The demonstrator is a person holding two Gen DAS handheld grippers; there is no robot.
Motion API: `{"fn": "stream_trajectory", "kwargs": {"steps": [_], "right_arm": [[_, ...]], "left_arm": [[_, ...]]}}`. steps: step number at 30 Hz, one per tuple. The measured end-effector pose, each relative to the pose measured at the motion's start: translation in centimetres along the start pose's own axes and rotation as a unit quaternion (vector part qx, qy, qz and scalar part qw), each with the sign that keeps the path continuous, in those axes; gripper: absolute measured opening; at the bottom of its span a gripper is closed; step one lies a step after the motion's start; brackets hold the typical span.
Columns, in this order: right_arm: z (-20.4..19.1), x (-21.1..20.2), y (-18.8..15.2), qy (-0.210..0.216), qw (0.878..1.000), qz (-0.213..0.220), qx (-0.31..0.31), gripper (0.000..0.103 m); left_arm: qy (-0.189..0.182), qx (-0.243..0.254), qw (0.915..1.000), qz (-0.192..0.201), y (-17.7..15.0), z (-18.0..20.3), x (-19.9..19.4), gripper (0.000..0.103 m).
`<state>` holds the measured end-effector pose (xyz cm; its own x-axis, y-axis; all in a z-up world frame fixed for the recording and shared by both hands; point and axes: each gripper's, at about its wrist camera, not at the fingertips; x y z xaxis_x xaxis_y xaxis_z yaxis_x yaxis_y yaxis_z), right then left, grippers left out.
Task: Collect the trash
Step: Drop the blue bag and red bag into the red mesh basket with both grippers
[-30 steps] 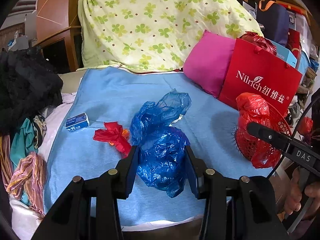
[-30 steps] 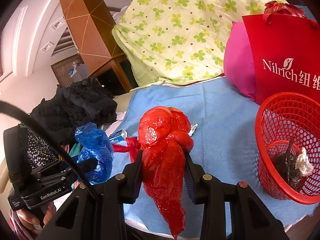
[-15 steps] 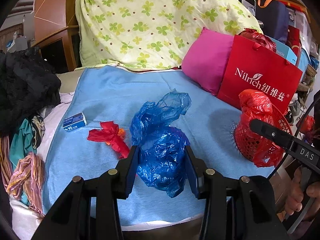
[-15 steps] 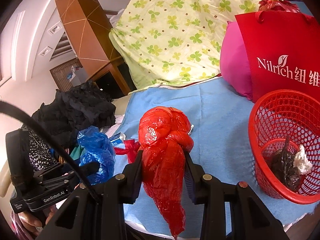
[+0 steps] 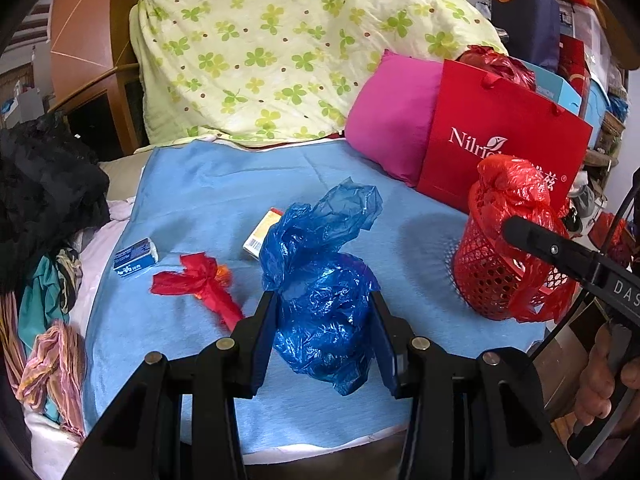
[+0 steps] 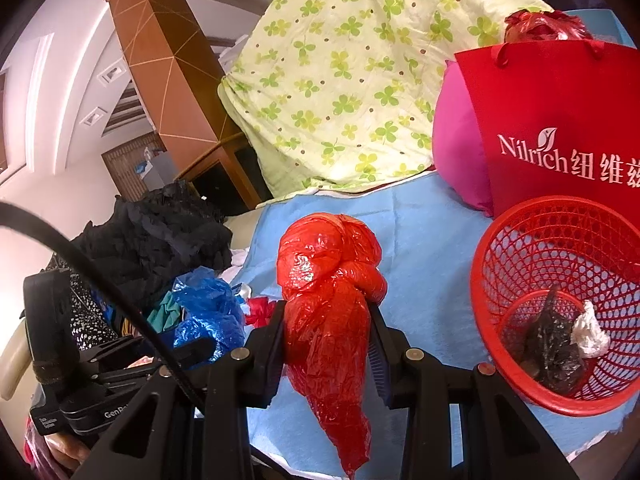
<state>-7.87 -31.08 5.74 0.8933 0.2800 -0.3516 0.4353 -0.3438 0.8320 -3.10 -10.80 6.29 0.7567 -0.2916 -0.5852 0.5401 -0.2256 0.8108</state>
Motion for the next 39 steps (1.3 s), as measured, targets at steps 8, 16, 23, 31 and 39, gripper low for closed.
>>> {"fn": "stream_trajectory", "kwargs": {"steps": [8,16,23,31,39], "right_arm": [[1.3,-1.8,1.2,-0.004,1.0,0.026,0.0,0.039],[5.4,-4.8,3.6,-0.03,0.997,0.071,0.021,0.039],[11.2,-8.1,5.0,-0.08,0.989,0.109,0.062,0.039],[19.2,-9.0,4.6,-0.13,0.974,0.118,0.14,0.044],[22.9,-8.8,2.7,-0.13,0.968,0.104,0.187,0.063]], "left_arm": [[-0.01,0.022,0.9997,-0.003,1.0,2.5,0.7,0.047],[-0.062,0.052,0.9965,0.019,4.2,6.9,1.3,0.047],[-0.137,0.088,0.9864,0.025,6.8,13.5,3.3,0.048],[-0.2,0.129,0.9713,0.003,8.2,21.6,7.5,0.056],[-0.132,0.181,0.974,0.03,7.3,22.2,6.9,0.067]]}}
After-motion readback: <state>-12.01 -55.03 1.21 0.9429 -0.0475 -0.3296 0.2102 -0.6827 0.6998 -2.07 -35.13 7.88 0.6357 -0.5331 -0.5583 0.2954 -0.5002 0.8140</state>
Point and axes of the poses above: each gripper's, at about its wrist camera, not at the fingertips, and x roughly the way its jaws point, z to its right, y to its top, and after that the axes turned 6 degrees about z, right-handed
